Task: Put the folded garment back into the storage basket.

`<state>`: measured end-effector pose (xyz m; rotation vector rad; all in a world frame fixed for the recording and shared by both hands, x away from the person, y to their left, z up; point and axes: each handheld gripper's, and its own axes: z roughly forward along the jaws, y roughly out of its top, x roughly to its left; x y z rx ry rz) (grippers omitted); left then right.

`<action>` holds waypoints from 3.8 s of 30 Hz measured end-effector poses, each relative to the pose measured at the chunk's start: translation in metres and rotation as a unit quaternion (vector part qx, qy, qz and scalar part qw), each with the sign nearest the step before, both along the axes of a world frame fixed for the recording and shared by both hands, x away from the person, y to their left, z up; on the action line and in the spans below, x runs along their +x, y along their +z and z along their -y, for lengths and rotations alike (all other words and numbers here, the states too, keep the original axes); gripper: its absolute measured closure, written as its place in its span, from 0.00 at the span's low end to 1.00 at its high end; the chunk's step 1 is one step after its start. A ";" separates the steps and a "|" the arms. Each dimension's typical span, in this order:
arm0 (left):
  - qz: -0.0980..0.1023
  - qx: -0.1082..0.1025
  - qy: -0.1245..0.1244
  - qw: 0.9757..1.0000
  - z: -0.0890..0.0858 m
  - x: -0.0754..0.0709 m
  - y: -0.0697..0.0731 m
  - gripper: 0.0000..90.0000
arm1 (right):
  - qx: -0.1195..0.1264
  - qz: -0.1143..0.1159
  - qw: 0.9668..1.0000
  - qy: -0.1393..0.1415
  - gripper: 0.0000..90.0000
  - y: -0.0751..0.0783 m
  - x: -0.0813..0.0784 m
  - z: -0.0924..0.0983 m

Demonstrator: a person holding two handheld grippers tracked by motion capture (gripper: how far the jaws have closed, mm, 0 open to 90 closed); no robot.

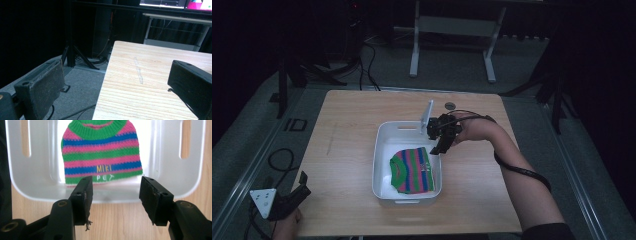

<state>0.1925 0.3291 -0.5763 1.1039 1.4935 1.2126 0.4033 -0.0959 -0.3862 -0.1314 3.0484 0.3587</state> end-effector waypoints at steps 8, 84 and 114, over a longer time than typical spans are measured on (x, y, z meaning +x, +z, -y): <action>-0.001 0.000 0.001 1.000 0.000 0.000 0.000 0.02 | 0.009 0.004 1.000 -0.027 0.49 0.002 0.004 0.033; 0.000 -0.001 0.002 1.000 0.000 0.000 0.000 0.02 | 0.345 0.256 0.694 -0.578 0.11 -0.152 -0.080 0.302; 0.000 0.000 0.002 1.000 0.000 0.000 0.000 0.02 | 0.379 0.277 0.668 -0.578 0.11 -0.170 -0.122 0.312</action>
